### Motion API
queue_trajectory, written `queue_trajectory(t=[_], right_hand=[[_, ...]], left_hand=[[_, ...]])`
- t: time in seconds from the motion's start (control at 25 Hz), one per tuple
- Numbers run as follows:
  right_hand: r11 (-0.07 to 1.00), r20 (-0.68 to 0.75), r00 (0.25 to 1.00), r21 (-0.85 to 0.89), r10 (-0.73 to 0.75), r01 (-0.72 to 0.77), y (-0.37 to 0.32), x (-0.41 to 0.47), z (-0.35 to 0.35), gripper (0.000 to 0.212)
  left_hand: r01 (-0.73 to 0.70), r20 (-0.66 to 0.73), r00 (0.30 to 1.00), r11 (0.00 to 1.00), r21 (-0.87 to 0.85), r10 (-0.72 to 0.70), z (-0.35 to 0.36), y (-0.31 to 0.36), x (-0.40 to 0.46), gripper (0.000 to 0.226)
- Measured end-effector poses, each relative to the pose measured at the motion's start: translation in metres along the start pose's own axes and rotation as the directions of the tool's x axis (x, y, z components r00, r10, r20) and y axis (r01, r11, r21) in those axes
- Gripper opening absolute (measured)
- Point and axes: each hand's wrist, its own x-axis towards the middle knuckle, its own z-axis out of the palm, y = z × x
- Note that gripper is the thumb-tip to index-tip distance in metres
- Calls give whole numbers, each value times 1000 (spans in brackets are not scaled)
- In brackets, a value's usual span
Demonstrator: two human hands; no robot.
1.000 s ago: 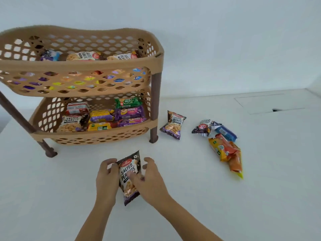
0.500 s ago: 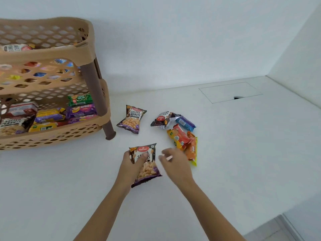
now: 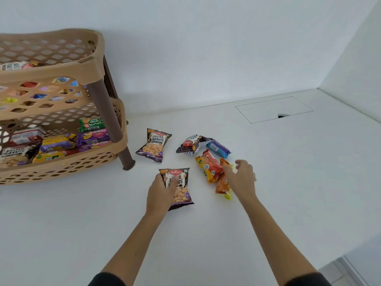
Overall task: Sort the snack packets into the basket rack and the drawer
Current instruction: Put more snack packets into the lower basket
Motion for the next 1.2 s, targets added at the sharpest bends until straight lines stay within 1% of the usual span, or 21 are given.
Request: queue_trajectory(t=[0.04, 0.08, 0.16, 0.28, 0.32, 0.36, 0.44, 0.52, 0.6, 0.68, 0.76, 0.8, 0.92, 1.0, 1.08, 1.16, 1.2], right_hand=[[998, -31, 998, 19, -51, 52, -6, 15, 0, 47], [993, -35, 993, -2, -115, 115, -12, 31, 2, 45], [964, 25, 973, -134, -230, 231, -25, 61, 9, 45], [876, 210, 939, -351, -271, 331, -29, 93, 26, 45], [852, 233, 932, -390, -277, 350, -27, 98, 31, 40], [850, 217, 935, -398, -279, 346, -23, 102, 33, 34], [894, 116, 957, -342, -267, 291, -19, 101, 35, 26], [944, -33, 966, -224, -258, 244, -19, 90, 32, 25], [962, -151, 950, -50, -272, 268, -28, 68, 28, 29], [931, -203, 922, 92, -331, 354, -46, 33, 29, 33], [858, -179, 872, 173, -456, 484, -68, -7, 39, 37], [810, -140, 831, 185, -539, 557, -80, -29, 50, 39], [632, -25, 644, 167, -764, 757, -117, -85, 90, 40], [534, 15, 541, 189, -841, 824, -148, -113, 118, 41], [460, 31, 465, 212, -885, 862, -182, -134, 145, 42], [418, 42, 418, 197, -907, 887, -216, -144, 172, 40], [426, 61, 422, 180, -904, 887, -235, -145, 187, 39]], left_hand=[[2, -16, 1000, 999, 37, -1, 1, -2, 1, 44], [6, -30, 1000, 997, 77, -4, 0, -2, 2, 46], [1, -29, 1000, 990, 143, 3, -3, -3, 5, 48], [-20, -30, 999, 982, 189, 26, -20, -16, 0, 50], [-42, -50, 997, 977, 210, 53, -29, -27, -2, 49], [-80, -74, 992, 966, 246, 101, -40, -37, -7, 47], [-159, -85, 976, 919, 361, 202, -66, -63, -15, 45], [-192, -80, 964, 871, 452, 254, -94, -90, -24, 45], [-170, -102, 961, 844, 509, 255, -123, -115, -35, 44], [-158, -122, 956, 819, 552, 267, -150, -141, -43, 42], [-177, -103, 952, 790, 587, 289, -173, -160, -47, 41], [-195, -80, 951, 778, 597, 299, -184, -169, -47, 42], [-223, -11, 957, 755, 617, 291, -211, -186, -42, 45], [-182, -8, 970, 748, 639, 243, -227, -198, -38, 49], [-155, -1, 979, 744, 650, 205, -241, -209, -33, 54], [-153, 9, 981, 736, 660, 196, -251, -217, -28, 58], [-152, 10, 981, 733, 663, 194, -257, -221, -26, 59]])
